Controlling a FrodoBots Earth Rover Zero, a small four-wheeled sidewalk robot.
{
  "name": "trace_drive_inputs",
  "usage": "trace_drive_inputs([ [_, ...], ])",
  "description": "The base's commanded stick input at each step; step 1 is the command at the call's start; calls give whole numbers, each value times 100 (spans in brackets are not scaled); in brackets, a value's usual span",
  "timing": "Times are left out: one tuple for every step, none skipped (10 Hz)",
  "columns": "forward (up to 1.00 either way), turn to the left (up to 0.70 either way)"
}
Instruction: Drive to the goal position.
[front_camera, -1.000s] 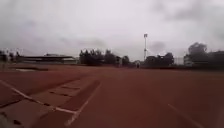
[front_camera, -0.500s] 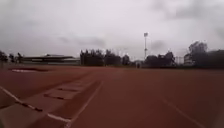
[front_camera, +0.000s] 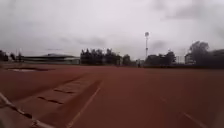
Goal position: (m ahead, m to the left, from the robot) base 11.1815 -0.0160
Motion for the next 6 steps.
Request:
trace_drive_inputs([
  [50,0],
  [50,0],
  [50,0],
  [50,0],
  [50,0],
  [50,0],
])
